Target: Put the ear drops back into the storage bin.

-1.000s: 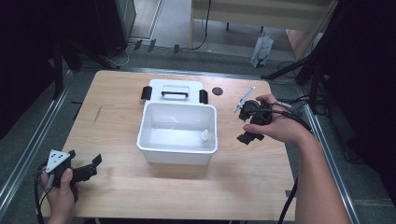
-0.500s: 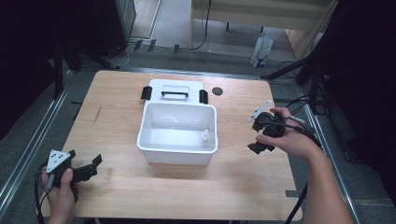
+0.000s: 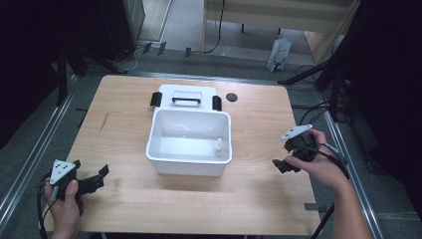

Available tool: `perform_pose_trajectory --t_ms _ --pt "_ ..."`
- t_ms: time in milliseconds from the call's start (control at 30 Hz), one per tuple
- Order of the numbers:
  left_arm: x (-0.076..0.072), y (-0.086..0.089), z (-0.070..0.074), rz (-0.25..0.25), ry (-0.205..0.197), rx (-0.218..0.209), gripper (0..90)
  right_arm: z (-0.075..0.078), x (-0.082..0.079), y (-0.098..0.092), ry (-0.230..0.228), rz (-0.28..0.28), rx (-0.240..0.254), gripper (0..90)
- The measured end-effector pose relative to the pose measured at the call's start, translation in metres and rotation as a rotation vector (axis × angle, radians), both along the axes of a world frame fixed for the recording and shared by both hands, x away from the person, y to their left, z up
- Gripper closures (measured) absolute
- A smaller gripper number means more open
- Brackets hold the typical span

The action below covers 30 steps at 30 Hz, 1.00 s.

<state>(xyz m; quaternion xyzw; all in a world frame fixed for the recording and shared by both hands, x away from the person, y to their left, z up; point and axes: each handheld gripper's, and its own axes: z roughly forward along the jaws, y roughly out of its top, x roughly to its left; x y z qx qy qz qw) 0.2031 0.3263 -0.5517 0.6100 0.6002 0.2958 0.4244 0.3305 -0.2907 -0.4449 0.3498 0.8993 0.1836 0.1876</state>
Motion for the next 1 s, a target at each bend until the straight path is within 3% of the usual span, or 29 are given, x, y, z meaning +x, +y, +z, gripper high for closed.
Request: perform_pose_trajectory --t_ms 233,500,533,633,667,1000 --pt "0.0 0.0 0.0 0.001 0.0 0.003 0.3 -0.016 -0.014 -0.015 -0.034 -0.045 0.07 0.0" --pt "0.0 -0.001 0.0 0.004 0.0 0.009 0.3 -0.046 -0.035 -0.034 -0.108 -0.164 0.172 0.0" --pt "0.0 -0.001 0.0 0.004 0.0 0.01 0.3 -0.055 -0.042 -0.04 -0.124 -0.21 0.232 0.0" --pt "0.0 -0.001 0.0 0.002 -0.002 0.014 0.3 -0.062 -0.047 -0.045 -0.144 -0.23 0.27 0.0" --pt "0.0 -0.001 0.0 0.002 -0.003 0.015 0.3 -0.07 -0.055 -0.05 -0.161 -0.263 0.316 0.0" --pt "0.0 -0.002 0.0 0.003 -0.004 0.018 0.3 -0.097 -0.084 -0.056 -0.239 -0.372 0.405 0.0"
